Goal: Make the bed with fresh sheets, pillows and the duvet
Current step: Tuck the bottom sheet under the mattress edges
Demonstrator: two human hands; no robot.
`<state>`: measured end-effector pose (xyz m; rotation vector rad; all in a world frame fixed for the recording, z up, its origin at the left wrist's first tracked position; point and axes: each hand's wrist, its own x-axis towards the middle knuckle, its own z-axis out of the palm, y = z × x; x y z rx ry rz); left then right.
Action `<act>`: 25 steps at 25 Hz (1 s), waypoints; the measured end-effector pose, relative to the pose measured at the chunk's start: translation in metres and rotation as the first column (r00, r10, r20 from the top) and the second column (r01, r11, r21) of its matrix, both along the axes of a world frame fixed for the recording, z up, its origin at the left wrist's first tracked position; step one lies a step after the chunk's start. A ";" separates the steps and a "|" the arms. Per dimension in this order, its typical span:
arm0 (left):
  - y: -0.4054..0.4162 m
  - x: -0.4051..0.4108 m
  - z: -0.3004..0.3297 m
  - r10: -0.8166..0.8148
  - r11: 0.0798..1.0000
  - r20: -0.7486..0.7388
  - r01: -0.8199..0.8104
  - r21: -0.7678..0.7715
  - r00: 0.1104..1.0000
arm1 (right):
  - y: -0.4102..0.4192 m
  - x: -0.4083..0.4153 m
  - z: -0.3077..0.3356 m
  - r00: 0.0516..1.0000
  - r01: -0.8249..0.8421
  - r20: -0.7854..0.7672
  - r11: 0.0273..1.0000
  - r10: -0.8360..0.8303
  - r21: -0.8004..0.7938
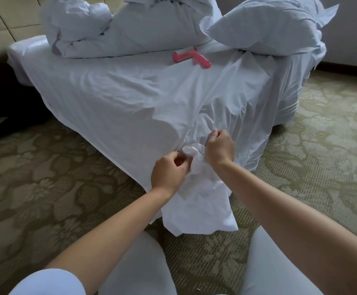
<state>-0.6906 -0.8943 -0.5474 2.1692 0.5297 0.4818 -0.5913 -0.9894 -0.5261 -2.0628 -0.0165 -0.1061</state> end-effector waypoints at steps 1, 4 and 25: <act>-0.001 0.001 0.000 0.009 1.000 -0.007 -0.009 0.002 1.000 | -0.001 -0.003 0.001 0.998 0.021 0.056 1.000 -0.022 0.015; -0.006 0.003 0.001 0.003 0.999 -0.012 -0.003 0.045 1.000 | -0.021 -0.010 -0.019 0.971 0.133 0.183 0.983 -0.154 0.125; -0.004 -0.004 -0.042 -0.400 0.808 -0.085 0.395 0.438 0.912 | -0.016 -0.007 -0.080 0.943 -0.332 -0.111 0.919 0.315 -0.212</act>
